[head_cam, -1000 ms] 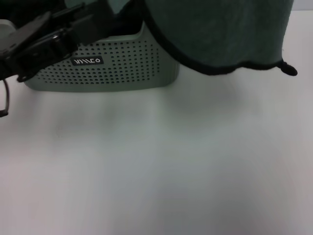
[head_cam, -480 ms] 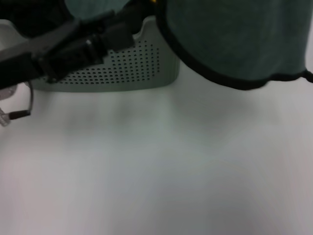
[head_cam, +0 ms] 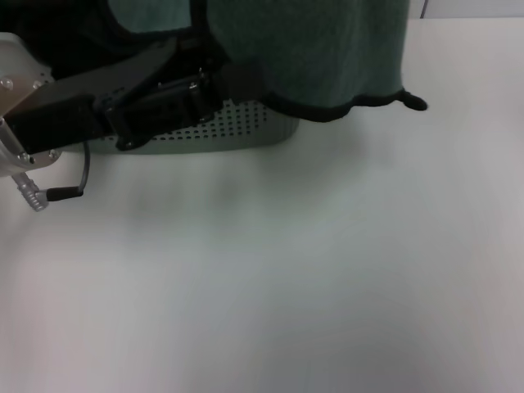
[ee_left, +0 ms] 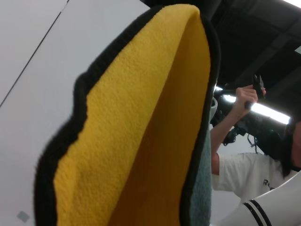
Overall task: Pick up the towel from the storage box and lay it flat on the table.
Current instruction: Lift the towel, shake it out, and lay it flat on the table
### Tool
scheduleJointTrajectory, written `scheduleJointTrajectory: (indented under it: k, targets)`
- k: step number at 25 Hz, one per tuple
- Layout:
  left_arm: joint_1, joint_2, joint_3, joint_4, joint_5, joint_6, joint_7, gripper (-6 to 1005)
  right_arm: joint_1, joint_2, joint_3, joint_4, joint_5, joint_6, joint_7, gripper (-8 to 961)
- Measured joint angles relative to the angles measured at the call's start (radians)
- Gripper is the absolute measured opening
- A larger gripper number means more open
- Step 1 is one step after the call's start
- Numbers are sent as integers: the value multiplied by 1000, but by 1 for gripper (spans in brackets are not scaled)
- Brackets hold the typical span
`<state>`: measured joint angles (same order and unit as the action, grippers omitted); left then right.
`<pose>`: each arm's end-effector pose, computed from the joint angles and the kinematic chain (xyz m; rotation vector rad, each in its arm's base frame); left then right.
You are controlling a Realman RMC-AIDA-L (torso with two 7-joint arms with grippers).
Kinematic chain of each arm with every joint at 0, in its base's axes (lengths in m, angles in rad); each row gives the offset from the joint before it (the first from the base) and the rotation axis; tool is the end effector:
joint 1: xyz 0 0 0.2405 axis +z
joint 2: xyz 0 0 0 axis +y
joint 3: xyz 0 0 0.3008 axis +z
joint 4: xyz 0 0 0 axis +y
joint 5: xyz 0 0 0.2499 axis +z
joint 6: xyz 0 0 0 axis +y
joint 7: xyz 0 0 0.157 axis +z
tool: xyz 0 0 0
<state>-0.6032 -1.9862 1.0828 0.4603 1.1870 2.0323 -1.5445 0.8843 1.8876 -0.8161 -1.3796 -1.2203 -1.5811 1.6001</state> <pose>-0.2137 0.3578 0.0127 2.3998 0.4461 1.5435 -0.0304 0.4142 0.2119 -2.3209 -0.8062 1.3088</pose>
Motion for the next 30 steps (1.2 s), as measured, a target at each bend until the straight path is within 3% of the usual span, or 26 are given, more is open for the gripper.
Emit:
scheduleJointTrajectory:
  k: [10, 19, 30]
  targets:
    - [8, 0, -58, -7, 6, -3, 2, 523, -3, -1, -3, -4, -5, -11, 0, 61]
    - [4, -5, -55, -9, 14, -28, 7, 515, -1, 0, -3, -4, -9, -19, 0, 65]
    - [4, -4, -58, -9, 14, -28, 26, 152, -8, 5, -3, -7, -13, -34, 1, 71]
